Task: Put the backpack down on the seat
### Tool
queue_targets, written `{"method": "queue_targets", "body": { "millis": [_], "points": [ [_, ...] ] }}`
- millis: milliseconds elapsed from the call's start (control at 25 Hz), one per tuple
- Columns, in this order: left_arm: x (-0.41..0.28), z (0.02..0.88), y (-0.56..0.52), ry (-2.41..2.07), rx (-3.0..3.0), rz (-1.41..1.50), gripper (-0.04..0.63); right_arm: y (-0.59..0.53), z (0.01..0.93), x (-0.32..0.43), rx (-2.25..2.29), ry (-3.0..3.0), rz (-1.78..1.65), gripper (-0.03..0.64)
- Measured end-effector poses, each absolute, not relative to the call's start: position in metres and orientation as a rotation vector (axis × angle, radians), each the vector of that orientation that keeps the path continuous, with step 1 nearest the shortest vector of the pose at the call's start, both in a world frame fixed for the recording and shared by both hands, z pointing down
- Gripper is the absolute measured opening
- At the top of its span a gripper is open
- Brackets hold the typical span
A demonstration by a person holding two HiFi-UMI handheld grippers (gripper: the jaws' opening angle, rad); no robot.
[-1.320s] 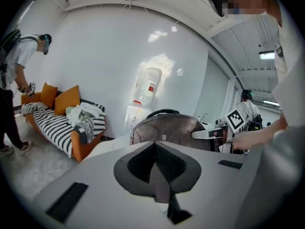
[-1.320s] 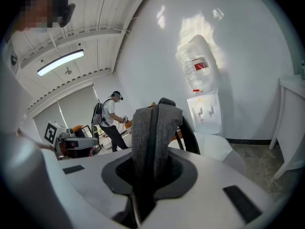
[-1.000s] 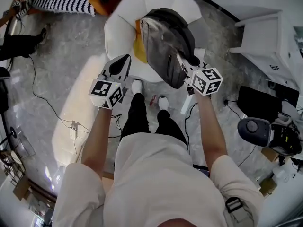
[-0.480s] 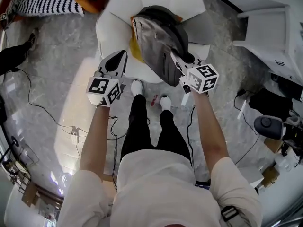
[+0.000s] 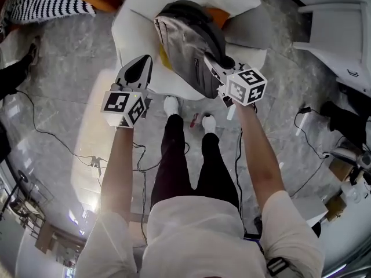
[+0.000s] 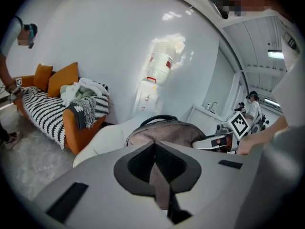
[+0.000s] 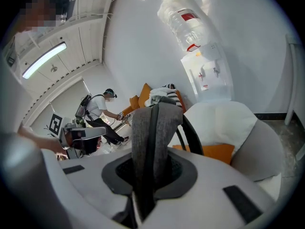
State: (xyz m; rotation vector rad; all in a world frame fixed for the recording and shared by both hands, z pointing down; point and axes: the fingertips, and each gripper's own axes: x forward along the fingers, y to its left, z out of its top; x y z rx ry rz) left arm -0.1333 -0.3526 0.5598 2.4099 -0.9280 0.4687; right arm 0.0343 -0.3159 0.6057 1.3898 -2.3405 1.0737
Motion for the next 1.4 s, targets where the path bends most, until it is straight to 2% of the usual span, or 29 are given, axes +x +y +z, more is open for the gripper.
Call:
{"method": "queue_targets", "body": {
  "millis": [680,1400],
  "points": [
    [-0.12,0.659,-0.376,-0.869,2.375,0.498,0.017,-0.351,0.688,0.011,1.323,-2.426,1.207,0.077],
    [-0.09,0.705,-0.375,-0.768,2.383,0.522,0.017,-0.365,0.73,0.013,1.205,-2.486,1.244,0.075]
  ]
}}
